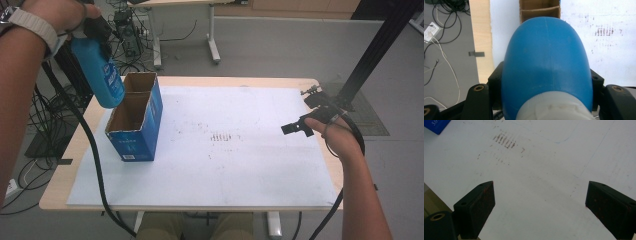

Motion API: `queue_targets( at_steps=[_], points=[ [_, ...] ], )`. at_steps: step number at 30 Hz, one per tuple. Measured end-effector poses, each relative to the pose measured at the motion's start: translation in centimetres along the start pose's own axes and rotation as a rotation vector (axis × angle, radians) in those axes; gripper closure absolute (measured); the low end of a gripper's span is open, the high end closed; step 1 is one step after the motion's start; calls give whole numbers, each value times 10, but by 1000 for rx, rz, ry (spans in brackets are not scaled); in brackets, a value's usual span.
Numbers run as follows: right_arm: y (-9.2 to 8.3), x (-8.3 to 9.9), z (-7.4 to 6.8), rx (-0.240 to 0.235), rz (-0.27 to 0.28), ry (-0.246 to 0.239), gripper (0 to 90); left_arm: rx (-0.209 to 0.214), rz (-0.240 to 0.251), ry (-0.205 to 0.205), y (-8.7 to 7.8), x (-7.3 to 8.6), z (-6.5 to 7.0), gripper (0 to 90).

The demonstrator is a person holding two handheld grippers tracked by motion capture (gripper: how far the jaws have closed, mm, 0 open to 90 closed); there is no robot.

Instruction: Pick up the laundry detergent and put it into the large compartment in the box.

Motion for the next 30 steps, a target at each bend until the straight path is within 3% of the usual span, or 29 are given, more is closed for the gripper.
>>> queue_targets(
  at_steps=[20, 30],
  points=[
    [1, 7, 4, 0, -5, 15, 88, 4, -37, 3, 53, -16, 0, 384],
    [3, 8, 4, -3, -6, 17, 88, -1, -29, 7, 73, -18, 3, 383]
  ],
)
Point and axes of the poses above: each handheld gripper's, and its own axes: y roughly forward along the jaws, x roughly out of its underside, z roughly to its right, the point moved 4 cm from there along y, roughly forward along the jaws, and after that the axes turned 6 degrees about -y, right-handed, at the moved point
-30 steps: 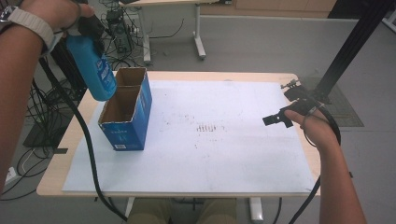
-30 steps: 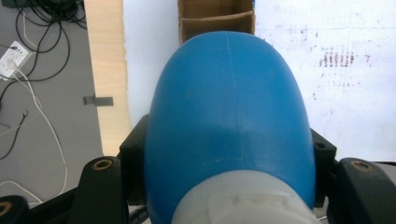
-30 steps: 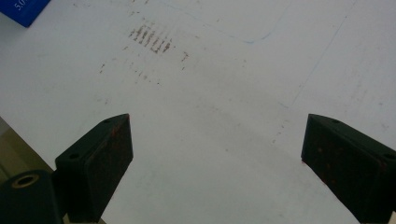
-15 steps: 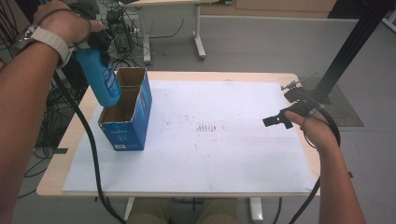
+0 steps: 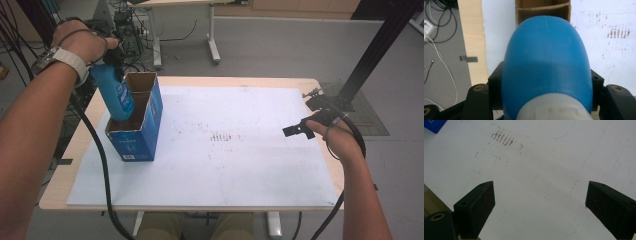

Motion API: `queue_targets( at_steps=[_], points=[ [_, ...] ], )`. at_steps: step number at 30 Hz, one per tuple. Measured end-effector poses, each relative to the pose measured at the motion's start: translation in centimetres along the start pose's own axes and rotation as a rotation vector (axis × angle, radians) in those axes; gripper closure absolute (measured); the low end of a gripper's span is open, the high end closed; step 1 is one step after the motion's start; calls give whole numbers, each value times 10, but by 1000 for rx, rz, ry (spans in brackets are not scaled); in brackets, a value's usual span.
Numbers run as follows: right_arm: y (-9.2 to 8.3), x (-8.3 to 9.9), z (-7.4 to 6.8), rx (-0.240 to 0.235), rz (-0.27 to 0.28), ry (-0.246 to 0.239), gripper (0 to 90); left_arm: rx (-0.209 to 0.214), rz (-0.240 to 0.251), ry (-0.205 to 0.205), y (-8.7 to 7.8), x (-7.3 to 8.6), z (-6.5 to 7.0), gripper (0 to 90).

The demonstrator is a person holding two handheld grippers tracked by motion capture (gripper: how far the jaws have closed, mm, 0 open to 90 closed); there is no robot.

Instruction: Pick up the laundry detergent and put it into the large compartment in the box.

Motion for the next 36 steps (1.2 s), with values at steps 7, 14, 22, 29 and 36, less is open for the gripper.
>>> queue_targets(
  at_steps=[7, 14, 22, 29, 36],
  points=[
    [1, 1, 1, -2, -2, 4, 88, 0, -8, 8, 12, -3, 2, 383],
    [2, 3, 1, -4, -1, 6, 88, 11, -25, 10, 25, -5, 5, 383],
    [3, 5, 2, -4, 0, 10, 88, 3, -31, 12, 40, -7, 9, 383],
    [3, 7, 3, -5, -1, 13, 88, 2, -39, 9, 58, -8, 9, 383],
    [4, 7, 3, -5, -8, 20, 88, -9, -35, 11, 79, -8, 11, 383]
  ],
)
Point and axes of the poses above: each handheld gripper's, and its own axes: y roughly forward along the jaws, x roughly out of its underside, z roughly to its right, the point moved 4 cm from there along y, roughly forward along the jaws, and after that the axes turned 6 degrees about -y, right-handed, at the moved point
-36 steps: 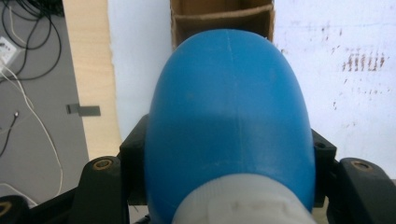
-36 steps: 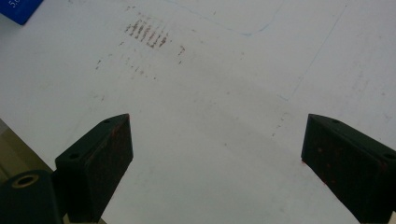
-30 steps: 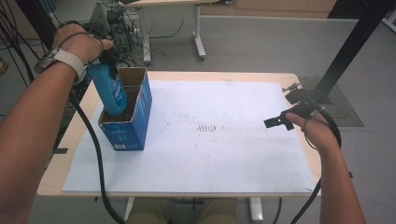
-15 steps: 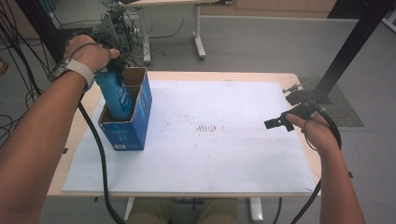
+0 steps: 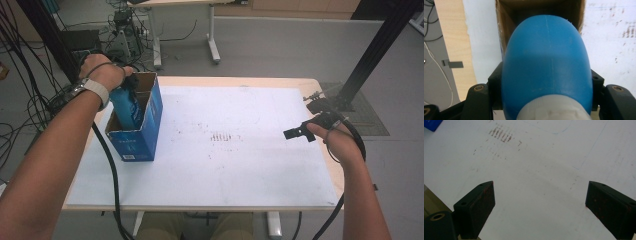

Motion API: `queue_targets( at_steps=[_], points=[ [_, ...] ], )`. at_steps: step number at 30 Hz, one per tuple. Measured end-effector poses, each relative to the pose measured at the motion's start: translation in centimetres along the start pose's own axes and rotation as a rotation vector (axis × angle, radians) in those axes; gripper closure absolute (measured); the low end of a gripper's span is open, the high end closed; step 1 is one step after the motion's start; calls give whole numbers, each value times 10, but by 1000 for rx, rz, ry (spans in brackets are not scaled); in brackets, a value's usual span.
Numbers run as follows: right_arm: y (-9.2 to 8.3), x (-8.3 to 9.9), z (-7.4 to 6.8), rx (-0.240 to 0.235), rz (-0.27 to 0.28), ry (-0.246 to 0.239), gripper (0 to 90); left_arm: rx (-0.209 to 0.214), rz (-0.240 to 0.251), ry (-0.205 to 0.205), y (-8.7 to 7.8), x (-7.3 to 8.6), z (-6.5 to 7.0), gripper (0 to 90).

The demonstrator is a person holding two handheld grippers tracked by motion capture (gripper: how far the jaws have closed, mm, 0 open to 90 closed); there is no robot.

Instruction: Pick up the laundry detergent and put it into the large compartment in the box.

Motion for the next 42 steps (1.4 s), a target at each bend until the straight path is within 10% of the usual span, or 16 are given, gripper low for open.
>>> queue_targets(
  at_steps=[42],
  points=[
    [11, 2, 2, -10, -15, 9, 88, -19, -38, 39, 75, -6, 2, 382]
  ],
)
Point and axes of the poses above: each handheld gripper's, and its own axes: y roughly forward along the jaws, x roughly out of its underside, z roughly to its right, the point moved 4 cm from there along y, roughly forward along the jaws, and after that the axes turned 6 degrees about -y, right-handed, at the moved point
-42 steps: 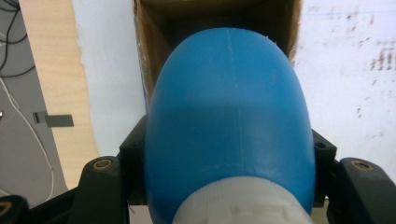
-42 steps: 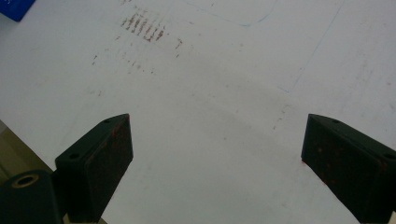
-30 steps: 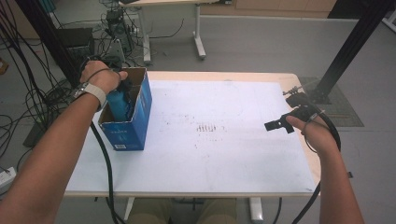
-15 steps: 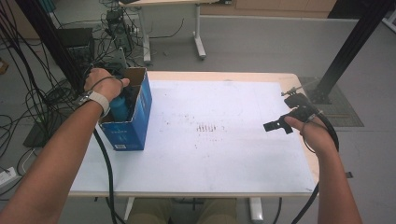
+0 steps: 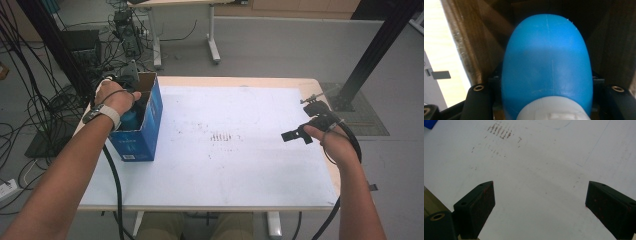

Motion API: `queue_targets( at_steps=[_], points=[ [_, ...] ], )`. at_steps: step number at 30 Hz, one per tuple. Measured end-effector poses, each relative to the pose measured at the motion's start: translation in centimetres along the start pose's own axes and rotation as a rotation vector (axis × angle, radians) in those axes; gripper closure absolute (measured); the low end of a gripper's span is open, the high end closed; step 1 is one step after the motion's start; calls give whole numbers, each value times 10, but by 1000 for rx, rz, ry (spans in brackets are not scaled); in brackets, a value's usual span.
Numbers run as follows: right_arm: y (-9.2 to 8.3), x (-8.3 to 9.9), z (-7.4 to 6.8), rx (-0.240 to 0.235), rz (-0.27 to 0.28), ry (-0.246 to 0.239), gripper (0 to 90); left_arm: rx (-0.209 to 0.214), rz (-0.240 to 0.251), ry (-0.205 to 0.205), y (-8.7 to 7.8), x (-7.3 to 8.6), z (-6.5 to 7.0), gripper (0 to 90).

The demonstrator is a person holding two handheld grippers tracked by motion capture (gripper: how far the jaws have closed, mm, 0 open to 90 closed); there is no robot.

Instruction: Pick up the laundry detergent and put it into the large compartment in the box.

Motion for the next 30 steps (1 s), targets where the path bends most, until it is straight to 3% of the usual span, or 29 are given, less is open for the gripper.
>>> queue_targets(
  at_steps=[30],
  points=[
    [-1, 2, 0, 0, 1, 1, 88, -9, 6, 11, 1, 2, 3, 381]
  ],
)
Point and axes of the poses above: each handheld gripper's, and its own axes: y roughly forward along the jaws, x roughly out of its underside, z roughly to its right, the point moved 4 cm from there along y, roughly forward along the jaws, and after that the axes turned 6 degrees about -y, right-handed, at the moved point
